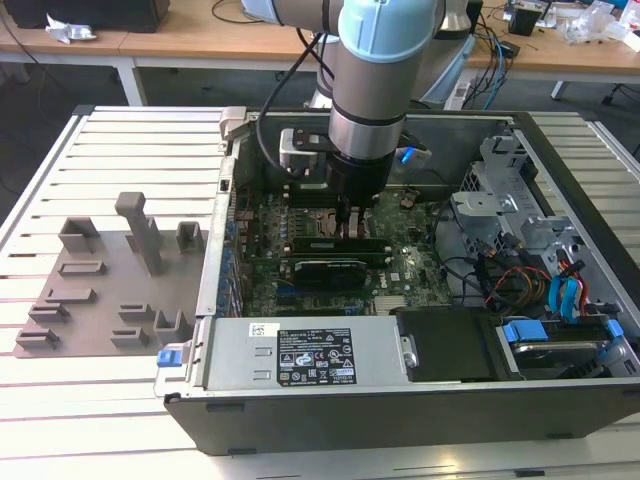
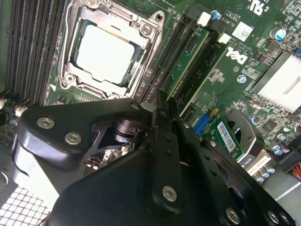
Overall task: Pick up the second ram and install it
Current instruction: 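Insert the second ram into the second slot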
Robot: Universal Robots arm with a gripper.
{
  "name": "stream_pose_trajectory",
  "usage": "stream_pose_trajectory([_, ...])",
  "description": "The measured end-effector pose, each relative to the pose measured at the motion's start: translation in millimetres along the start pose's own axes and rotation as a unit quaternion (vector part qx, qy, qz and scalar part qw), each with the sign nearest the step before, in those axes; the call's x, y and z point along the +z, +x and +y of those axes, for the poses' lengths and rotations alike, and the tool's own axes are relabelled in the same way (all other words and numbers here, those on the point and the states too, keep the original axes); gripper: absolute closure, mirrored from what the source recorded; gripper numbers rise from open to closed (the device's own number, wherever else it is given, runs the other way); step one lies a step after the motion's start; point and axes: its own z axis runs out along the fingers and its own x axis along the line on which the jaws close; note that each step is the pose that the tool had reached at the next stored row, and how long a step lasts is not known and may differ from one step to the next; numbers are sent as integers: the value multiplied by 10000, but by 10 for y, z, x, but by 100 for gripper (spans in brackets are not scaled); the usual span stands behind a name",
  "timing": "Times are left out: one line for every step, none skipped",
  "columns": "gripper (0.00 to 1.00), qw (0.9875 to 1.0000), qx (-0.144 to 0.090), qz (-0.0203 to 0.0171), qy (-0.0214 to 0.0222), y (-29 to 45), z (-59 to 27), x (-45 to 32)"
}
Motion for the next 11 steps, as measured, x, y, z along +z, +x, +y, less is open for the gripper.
stream_pose_trajectory([87, 10000, 0, 0, 0, 0, 0, 1])
stream_pose_trajectory([87, 10000, 1, -2, 0, 1, 0, 2])
stream_pose_trajectory([87, 10000, 1, -2, 1, 6, 0, 2])
stream_pose_trajectory([87, 10000, -2, -1, 0, 9, 0, 1])
stream_pose_trajectory([87, 10000, -5, 0, 0, 10, -1, 0])
stream_pose_trajectory([87, 10000, -5, -1, 0, 11, 0, 6])
stream_pose_trajectory([87, 10000, -5, 0, 0, 11, -1, 14])
stream_pose_trajectory([87, 10000, -5, -5, -1, 11, -1, 30])
stream_pose_trajectory([87, 10000, -5, -11, -1, 9, -1, 44])
stream_pose_trajectory([87, 10000, -5, -15, -1, 8, -2, 50])
stream_pose_trajectory([87, 10000, -5, -18, -2, 8, -2, 53])
